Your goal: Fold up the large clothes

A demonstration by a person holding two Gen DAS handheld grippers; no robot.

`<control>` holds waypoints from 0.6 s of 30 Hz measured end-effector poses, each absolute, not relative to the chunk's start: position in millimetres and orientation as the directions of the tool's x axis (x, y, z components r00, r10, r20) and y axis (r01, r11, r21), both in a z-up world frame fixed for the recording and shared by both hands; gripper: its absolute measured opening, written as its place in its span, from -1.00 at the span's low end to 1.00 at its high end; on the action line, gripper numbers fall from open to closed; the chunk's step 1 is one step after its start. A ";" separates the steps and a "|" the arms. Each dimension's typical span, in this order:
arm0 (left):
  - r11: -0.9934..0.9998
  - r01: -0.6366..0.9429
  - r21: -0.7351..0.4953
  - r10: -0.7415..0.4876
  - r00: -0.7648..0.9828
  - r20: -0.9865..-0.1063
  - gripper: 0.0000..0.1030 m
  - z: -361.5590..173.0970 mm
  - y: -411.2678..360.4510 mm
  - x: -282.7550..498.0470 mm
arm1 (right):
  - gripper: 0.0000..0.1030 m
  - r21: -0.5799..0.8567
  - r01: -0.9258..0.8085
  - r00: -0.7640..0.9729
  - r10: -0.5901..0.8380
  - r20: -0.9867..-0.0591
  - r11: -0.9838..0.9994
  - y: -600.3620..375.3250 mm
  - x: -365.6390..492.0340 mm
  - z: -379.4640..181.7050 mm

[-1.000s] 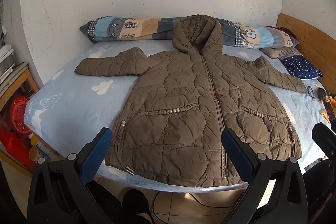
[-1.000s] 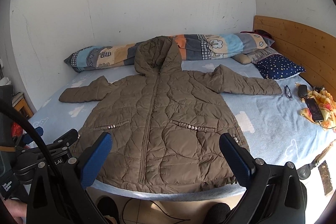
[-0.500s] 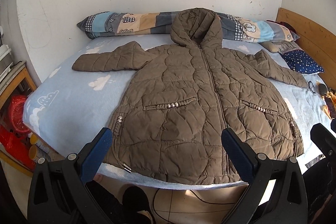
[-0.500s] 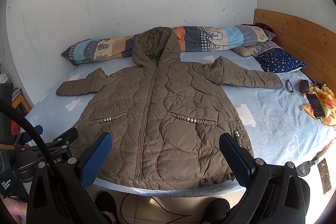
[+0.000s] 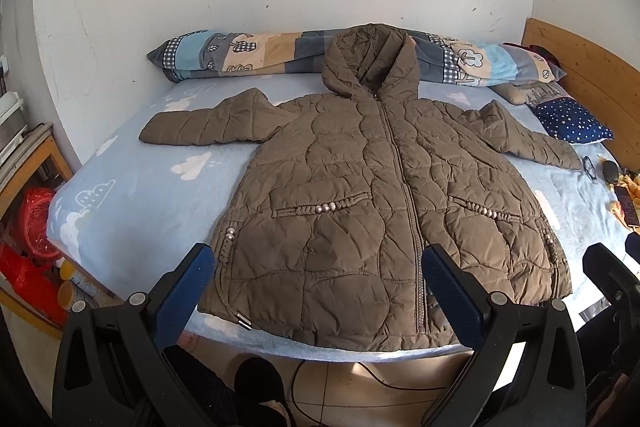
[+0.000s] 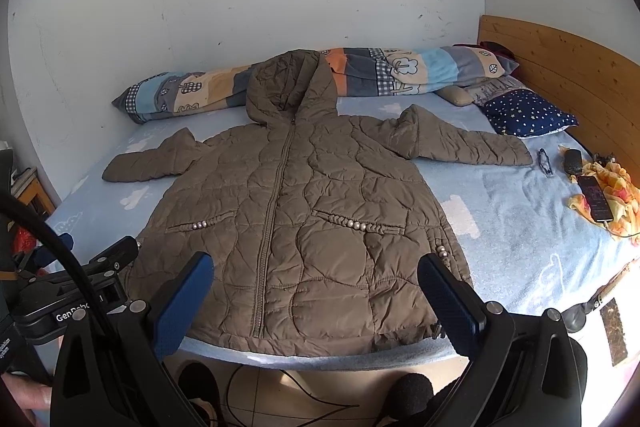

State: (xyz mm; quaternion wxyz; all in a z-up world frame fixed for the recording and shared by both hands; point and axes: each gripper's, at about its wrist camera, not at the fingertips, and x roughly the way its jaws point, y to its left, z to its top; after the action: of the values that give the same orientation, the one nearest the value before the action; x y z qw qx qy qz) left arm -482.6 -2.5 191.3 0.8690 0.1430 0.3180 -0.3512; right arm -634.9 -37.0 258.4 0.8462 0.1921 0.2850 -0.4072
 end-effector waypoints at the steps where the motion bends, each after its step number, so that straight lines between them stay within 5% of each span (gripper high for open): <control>1: 0.710 0.703 0.026 -0.524 0.554 -0.647 1.00 194.7 -1.7 -484.5 | 1.00 0.093 0.800 0.505 -0.582 -0.638 0.593 -36.7 -636.3 259.2; 18: 0.727 0.686 -0.021 -0.587 0.606 -0.537 1.00 264.9 -33.8 -385.9 | 1.00 0.190 0.910 0.402 -0.672 -0.622 0.368 -107.7 -712.8 290.9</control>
State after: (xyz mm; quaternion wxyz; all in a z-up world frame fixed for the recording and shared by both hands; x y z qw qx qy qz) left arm -385.9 -33.8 264.9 0.8912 0.0940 0.2634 -0.3571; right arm -712.8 -107.7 290.9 0.7952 0.2616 0.2273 -0.4975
